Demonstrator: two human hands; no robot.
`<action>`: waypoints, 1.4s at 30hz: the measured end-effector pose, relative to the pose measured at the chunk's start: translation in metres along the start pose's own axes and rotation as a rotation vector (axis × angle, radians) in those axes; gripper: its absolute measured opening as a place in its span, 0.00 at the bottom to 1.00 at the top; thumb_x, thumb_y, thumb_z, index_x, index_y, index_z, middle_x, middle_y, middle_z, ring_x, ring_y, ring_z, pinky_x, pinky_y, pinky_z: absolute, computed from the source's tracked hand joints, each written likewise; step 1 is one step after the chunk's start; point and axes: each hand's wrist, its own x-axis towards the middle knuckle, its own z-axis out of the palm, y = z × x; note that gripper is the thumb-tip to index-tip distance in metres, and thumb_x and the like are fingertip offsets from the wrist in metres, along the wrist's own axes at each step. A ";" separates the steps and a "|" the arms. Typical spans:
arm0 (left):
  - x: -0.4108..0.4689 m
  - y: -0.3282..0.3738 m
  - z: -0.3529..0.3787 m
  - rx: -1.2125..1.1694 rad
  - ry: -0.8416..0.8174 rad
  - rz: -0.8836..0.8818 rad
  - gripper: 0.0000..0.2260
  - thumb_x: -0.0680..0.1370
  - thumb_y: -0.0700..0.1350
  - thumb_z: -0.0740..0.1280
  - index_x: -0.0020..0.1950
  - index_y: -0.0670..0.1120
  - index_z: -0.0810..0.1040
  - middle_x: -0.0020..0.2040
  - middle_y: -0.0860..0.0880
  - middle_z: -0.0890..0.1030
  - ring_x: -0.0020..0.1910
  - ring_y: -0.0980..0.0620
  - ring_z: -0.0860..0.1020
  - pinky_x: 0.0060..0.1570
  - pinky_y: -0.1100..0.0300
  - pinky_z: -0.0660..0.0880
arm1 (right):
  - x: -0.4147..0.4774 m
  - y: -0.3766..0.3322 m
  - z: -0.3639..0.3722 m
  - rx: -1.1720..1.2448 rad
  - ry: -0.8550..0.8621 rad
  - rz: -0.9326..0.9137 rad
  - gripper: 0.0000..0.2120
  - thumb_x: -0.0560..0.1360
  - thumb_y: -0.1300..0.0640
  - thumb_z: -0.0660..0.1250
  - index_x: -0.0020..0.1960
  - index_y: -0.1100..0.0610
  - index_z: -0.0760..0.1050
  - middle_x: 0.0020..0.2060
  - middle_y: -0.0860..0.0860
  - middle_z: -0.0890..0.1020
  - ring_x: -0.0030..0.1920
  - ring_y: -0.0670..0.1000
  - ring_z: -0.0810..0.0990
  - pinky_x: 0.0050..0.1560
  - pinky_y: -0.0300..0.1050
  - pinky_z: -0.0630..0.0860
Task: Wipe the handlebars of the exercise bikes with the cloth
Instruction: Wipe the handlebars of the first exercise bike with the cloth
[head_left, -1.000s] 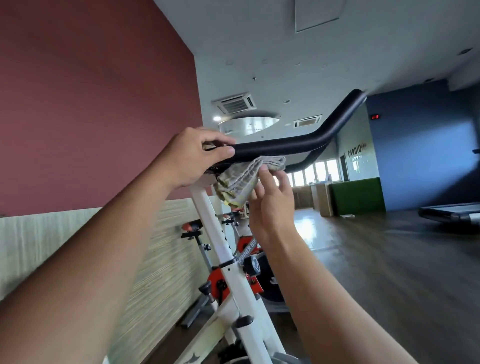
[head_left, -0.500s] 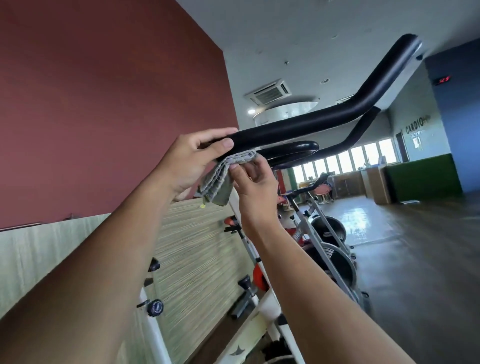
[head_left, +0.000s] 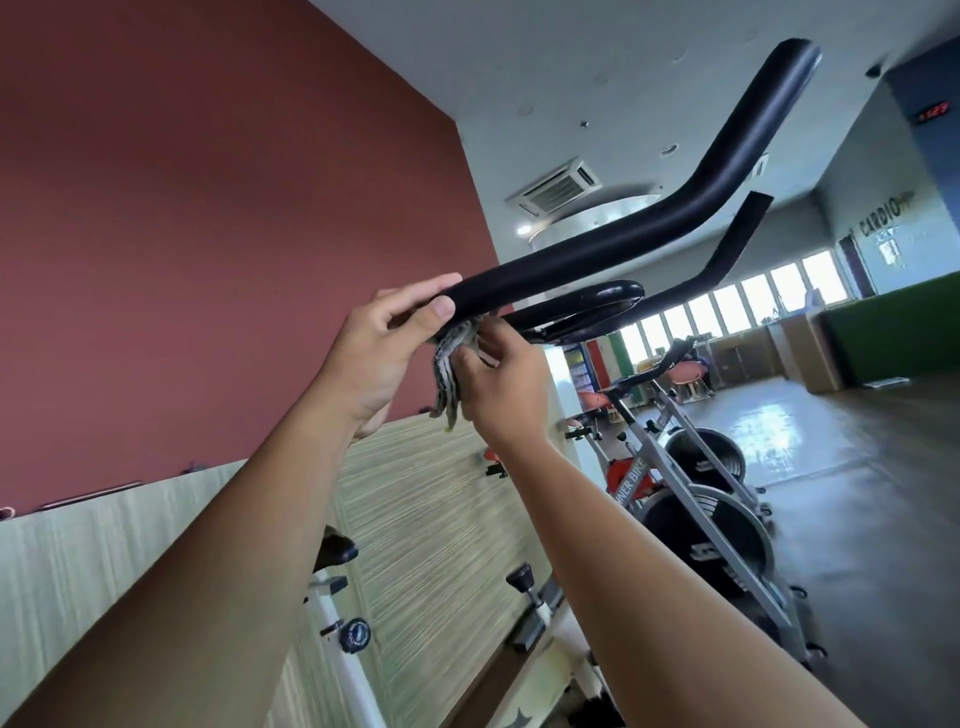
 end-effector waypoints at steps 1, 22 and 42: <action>0.000 -0.001 0.000 0.003 0.001 -0.003 0.18 0.72 0.57 0.73 0.61 0.56 0.83 0.68 0.44 0.75 0.69 0.52 0.75 0.73 0.53 0.66 | -0.002 -0.001 -0.001 0.062 -0.012 0.016 0.11 0.76 0.62 0.70 0.57 0.54 0.82 0.48 0.43 0.86 0.49 0.39 0.83 0.54 0.39 0.79; -0.010 0.003 0.012 0.181 0.105 0.030 0.12 0.77 0.59 0.68 0.60 0.66 0.80 0.64 0.50 0.74 0.65 0.54 0.75 0.70 0.56 0.70 | -0.016 -0.052 -0.072 0.837 0.050 0.309 0.03 0.80 0.66 0.65 0.49 0.62 0.77 0.38 0.52 0.82 0.32 0.44 0.81 0.33 0.36 0.78; -0.025 0.023 0.057 0.518 0.385 0.160 0.13 0.82 0.52 0.64 0.62 0.49 0.78 0.57 0.54 0.68 0.51 0.60 0.70 0.51 0.70 0.64 | 0.013 -0.085 -0.162 0.563 0.156 0.352 0.04 0.80 0.60 0.66 0.50 0.60 0.79 0.55 0.64 0.82 0.60 0.66 0.81 0.62 0.70 0.75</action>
